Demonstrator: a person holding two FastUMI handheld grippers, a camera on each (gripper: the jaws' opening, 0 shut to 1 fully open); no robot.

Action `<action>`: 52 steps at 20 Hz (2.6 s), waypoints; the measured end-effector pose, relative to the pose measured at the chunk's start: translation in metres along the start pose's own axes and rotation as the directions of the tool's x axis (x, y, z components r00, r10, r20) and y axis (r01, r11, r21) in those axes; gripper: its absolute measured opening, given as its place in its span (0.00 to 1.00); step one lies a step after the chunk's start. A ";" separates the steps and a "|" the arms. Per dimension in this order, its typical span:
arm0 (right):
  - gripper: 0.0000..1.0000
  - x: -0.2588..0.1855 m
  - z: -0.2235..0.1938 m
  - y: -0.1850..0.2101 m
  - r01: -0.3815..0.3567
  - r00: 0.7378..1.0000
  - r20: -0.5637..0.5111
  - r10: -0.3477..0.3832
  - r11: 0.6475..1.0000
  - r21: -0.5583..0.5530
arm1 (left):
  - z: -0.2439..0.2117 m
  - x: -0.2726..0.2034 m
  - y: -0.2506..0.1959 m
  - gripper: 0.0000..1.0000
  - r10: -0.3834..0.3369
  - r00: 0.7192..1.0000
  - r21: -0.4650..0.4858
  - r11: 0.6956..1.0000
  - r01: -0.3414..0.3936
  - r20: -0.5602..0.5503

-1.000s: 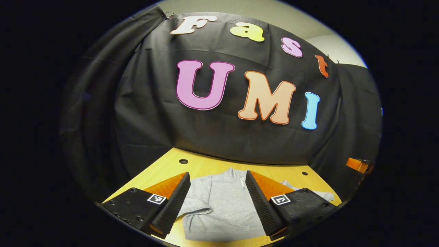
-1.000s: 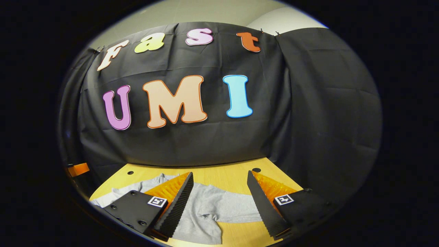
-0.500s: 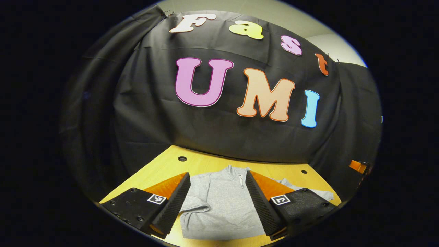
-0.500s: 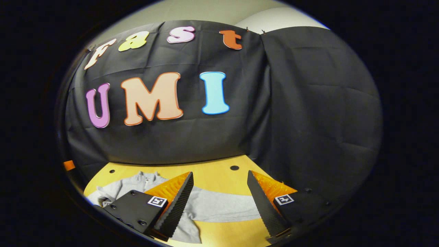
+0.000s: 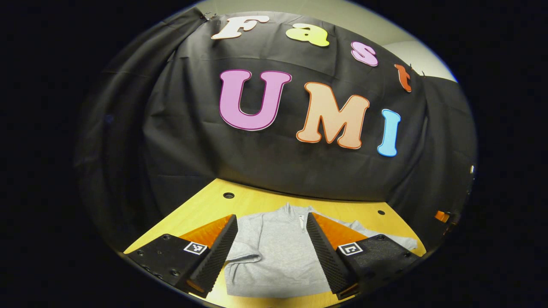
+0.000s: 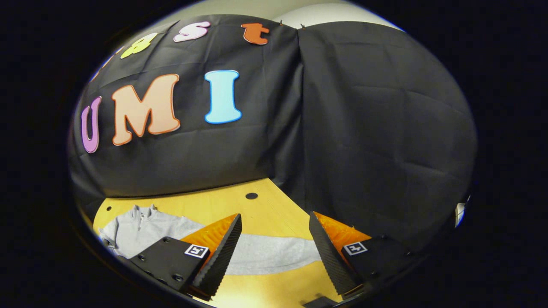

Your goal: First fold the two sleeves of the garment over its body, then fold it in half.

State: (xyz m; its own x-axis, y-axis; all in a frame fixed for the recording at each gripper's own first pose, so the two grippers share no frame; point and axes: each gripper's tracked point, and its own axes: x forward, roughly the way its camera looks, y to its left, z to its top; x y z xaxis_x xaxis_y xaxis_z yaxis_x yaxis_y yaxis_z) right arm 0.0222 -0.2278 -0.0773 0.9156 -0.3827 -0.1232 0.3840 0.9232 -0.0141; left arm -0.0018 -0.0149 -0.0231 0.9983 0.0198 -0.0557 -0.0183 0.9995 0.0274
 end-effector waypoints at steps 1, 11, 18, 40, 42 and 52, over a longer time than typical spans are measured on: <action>0.98 0.006 -0.006 -0.006 0.007 1.000 -0.020 -0.007 1.000 0.014 | -0.004 0.001 0.002 0.95 0.010 1.000 0.007 1.000 -0.010 -0.007; 0.98 0.070 -0.111 -0.061 0.097 0.963 -0.255 -0.082 0.994 0.048 | -0.020 0.002 0.009 0.95 0.069 0.996 0.024 0.997 -0.067 -0.058; 0.95 0.096 -0.160 -0.070 0.122 0.918 -0.383 -0.098 0.992 0.038 | -0.025 0.009 0.000 0.95 0.078 0.994 0.044 0.996 -0.075 -0.076; 0.16 0.106 -0.189 -0.059 0.139 0.883 -0.461 -0.090 0.988 0.073 | -0.038 0.003 -0.013 0.94 0.052 0.995 0.063 0.997 -0.047 -0.087; 0.11 0.105 -0.187 -0.058 0.161 0.881 -0.460 -0.109 0.984 0.075 | -0.040 0.002 -0.014 0.95 0.045 0.995 0.064 0.997 -0.040 -0.089; 0.13 0.106 -0.174 -0.052 0.158 0.923 -0.375 -0.088 0.974 0.160 | -0.046 -0.002 -0.009 0.95 0.008 0.996 0.074 0.997 -0.001 -0.092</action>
State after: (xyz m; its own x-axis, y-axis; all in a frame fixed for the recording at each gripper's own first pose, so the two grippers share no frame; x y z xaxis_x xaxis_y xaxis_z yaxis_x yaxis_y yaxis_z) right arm 0.0787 -0.3104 -0.2620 0.7668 -0.4215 -0.4841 0.5378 0.8336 0.1260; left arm -0.0067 -0.0231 -0.0690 0.9886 0.0302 -0.1473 -0.0152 0.9947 0.1016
